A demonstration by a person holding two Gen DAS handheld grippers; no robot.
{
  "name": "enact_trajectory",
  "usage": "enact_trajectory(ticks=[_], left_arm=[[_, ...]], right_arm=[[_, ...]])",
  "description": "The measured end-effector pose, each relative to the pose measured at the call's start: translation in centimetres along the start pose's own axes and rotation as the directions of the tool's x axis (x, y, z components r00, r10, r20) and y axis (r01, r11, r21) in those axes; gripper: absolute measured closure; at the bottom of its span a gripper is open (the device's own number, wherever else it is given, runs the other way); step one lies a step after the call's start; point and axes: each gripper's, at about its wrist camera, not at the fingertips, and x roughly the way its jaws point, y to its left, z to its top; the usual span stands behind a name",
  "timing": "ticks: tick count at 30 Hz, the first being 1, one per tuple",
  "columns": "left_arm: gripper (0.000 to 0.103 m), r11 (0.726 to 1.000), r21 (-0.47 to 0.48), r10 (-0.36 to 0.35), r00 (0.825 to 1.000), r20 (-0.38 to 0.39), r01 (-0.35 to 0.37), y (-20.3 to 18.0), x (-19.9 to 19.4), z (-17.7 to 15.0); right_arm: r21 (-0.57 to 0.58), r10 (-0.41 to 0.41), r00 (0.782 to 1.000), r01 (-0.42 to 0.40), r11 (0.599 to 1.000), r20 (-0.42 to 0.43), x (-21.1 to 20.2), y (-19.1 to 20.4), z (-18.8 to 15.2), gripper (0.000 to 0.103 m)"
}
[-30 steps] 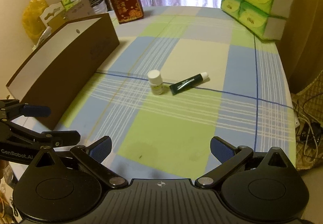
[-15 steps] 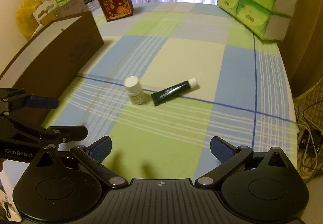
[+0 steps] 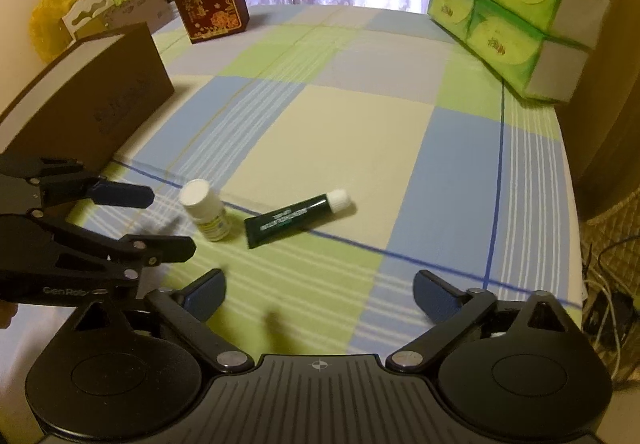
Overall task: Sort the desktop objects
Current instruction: 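Move both tools toward the white pill bottle and green lip gel tube, then grasp the white pill bottle with the left tool while the right tool grasps the green lip gel tube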
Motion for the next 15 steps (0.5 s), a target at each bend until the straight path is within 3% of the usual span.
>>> enact_trajectory(ticks=[3,6,10,15], left_arm=[[0.059,1.000,0.011,-0.011,1.000,0.009,0.011,-0.2,1.1,0.5],[0.063,1.000,0.017,-0.008,1.000,0.029,0.008,-0.3,1.8,0.7],[0.080,0.999,0.033,-0.001,0.999,0.044,-0.001,-0.3,2.2,0.6],[0.080,0.998,0.027,0.062,0.997,0.044,-0.063,0.8,1.9,0.2]], right_arm=[[-0.012,0.001,1.000,-0.001,1.000,-0.007,0.7,-0.5,0.4,0.017],[-0.048,0.008,1.000,-0.008,0.999,-0.003,1.2,-0.6,0.7,0.021],[-0.131,0.059,0.998,-0.055,0.990,0.033,1.6,-0.5,1.3,0.022],[-0.316,0.105,0.993,-0.083,0.945,0.052,2.7,0.7,1.7,0.022]])
